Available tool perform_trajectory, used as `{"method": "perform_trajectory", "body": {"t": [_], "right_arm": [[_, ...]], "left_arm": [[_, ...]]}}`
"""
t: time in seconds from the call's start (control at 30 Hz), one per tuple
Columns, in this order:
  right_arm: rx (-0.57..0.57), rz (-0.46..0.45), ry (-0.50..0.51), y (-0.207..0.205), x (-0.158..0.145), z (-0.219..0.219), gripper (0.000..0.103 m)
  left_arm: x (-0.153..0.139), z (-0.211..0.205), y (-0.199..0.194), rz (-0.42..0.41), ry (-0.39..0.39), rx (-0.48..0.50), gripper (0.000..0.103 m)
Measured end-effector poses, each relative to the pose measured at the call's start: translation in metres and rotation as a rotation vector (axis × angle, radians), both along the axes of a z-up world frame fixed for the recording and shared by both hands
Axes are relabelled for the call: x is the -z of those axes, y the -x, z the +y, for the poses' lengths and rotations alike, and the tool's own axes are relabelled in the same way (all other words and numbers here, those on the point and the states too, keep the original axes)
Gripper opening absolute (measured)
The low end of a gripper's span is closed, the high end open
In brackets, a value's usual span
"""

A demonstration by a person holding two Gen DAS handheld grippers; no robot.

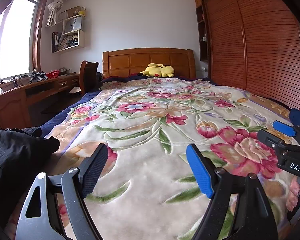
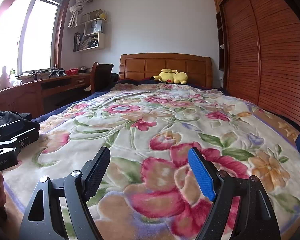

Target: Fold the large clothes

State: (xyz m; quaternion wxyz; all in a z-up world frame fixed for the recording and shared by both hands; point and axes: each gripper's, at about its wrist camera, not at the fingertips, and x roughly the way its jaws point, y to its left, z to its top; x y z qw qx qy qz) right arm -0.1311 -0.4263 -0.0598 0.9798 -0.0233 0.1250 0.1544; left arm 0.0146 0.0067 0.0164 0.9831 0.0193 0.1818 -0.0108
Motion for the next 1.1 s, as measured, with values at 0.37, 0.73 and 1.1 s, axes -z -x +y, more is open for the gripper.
{"method": "perform_trajectory", "body": {"t": [0.37, 0.73, 1.1], "right_arm": [[0.003, -0.001, -0.005, 0.0013, -0.0024, 0.0013, 0.082], [0.007, -0.004, -0.014, 0.0032, -0.0046, -0.0009, 0.082], [0.011, -0.006, -0.016, 0.0043, -0.0056, -0.0021, 0.082]], "left_arm": [[0.0001, 0.0009, 0.0007, -0.004, 0.003, -0.003, 0.081], [0.0007, 0.0014, 0.0012, -0.006, 0.000, -0.004, 0.081], [0.0010, 0.0024, 0.0011, -0.009, 0.004, -0.005, 0.081]]}}
